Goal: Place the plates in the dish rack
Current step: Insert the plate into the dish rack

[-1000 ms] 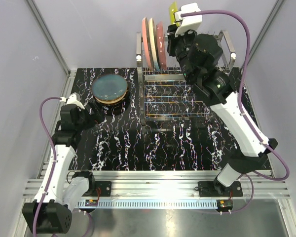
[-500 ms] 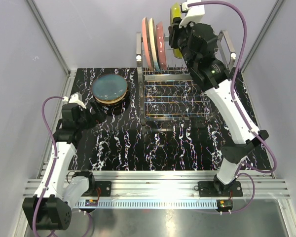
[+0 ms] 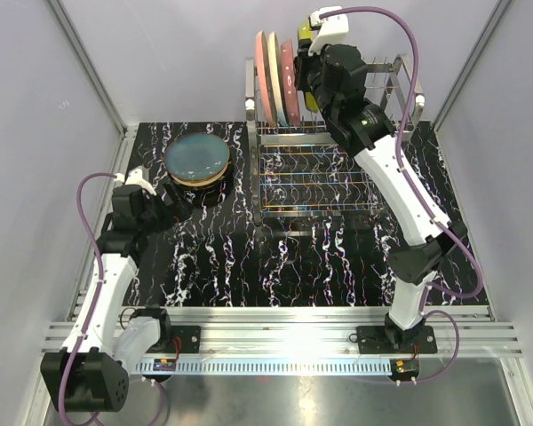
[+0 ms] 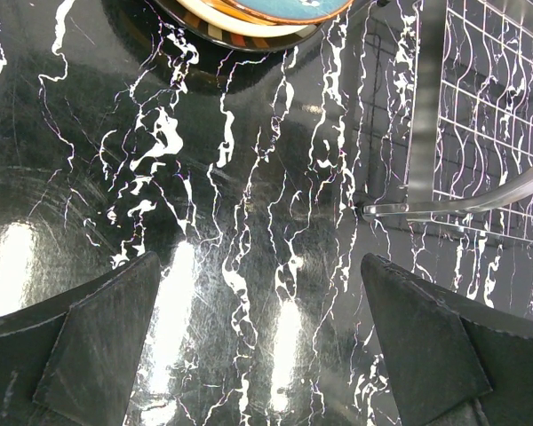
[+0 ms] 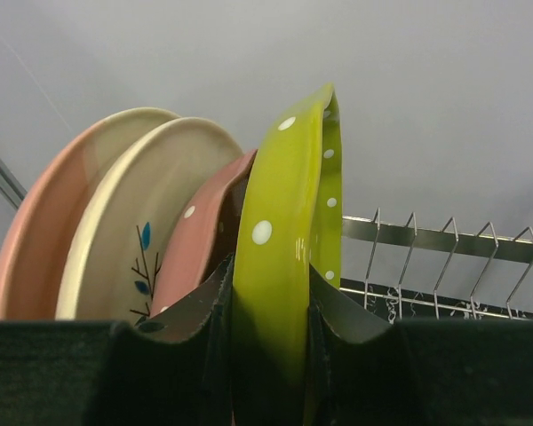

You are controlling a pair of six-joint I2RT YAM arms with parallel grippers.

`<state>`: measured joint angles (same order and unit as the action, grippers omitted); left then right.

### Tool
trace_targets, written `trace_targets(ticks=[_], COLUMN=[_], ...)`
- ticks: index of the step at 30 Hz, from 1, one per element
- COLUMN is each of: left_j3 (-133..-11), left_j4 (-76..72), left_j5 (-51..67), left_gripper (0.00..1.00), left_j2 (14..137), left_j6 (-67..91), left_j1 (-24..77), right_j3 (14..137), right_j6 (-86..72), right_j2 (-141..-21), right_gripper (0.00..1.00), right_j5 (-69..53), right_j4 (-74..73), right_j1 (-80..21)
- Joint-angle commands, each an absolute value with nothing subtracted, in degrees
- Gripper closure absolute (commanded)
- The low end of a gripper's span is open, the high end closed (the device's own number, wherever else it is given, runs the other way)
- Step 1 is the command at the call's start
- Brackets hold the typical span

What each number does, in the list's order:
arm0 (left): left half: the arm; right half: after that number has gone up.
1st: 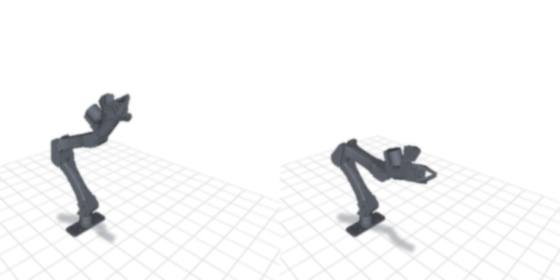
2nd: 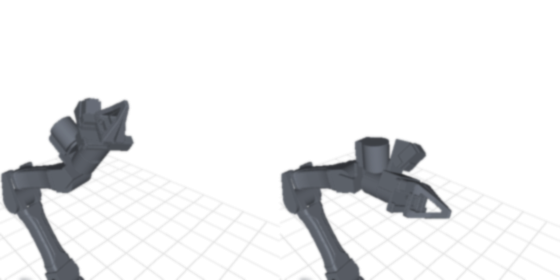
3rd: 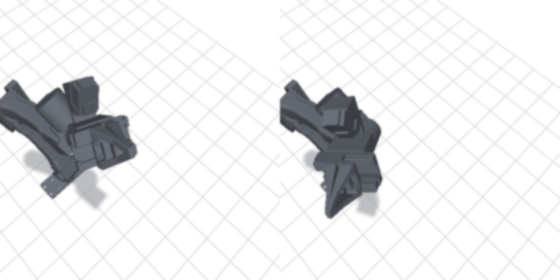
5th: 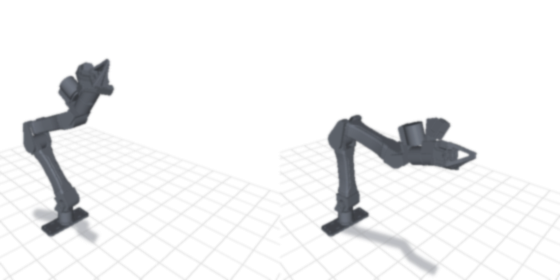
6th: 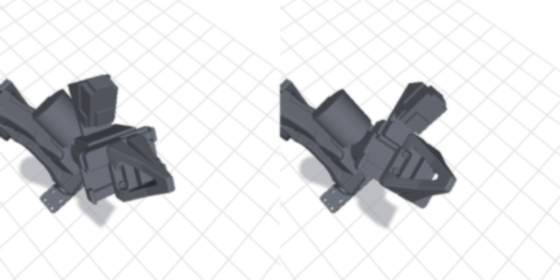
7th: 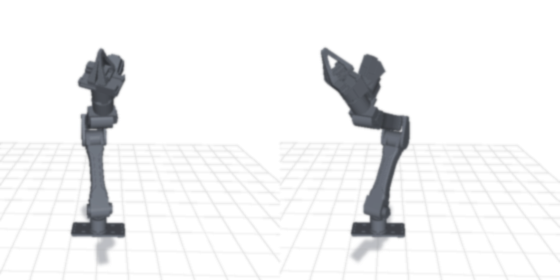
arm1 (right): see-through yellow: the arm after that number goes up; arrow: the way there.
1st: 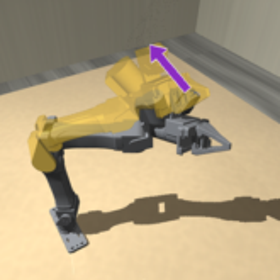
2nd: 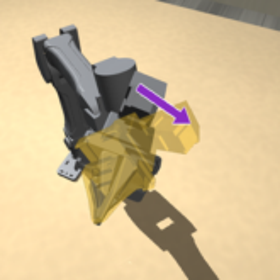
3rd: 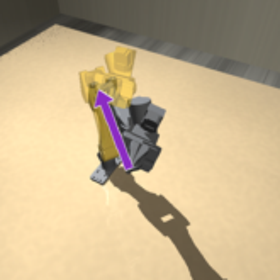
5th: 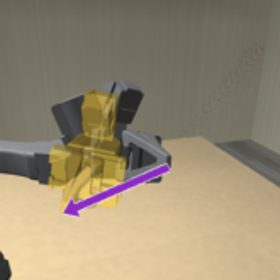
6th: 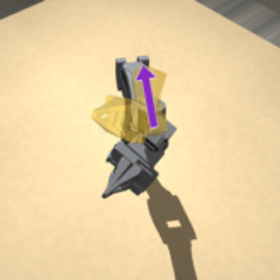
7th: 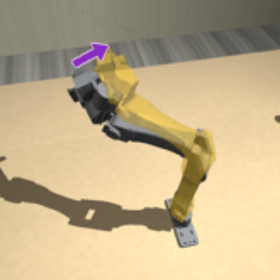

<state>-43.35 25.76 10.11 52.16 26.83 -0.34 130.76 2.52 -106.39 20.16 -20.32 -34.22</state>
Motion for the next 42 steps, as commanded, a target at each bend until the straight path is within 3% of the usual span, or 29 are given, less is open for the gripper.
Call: trace_targets(ticks=[1, 28, 42], left_j3=[-43.2, -42.9, -42.9], left_j4=[22.5, 22.2, 22.3], left_j5=[12.0, 13.5, 13.4], left_gripper=[0.01, 0.01, 0.01], left_j2=[52.4, 52.5, 52.2], left_j6=[27.2, 27.5, 27.5], left_j1=[-0.3, -0.3, -0.4], right_j3=[135.5, 117.2, 115.4], right_j6=[1.8, -5.5, -5.5], right_j2=[-105.0, -97.5, -96.9], right_gripper=[0.95, 0.95, 0.64], right_j5=[20.5, 20.2, 17.9], right_j4=[-8.5, -1.0, -2.6], right_j1=[-33.5, -33.5, -33.5])
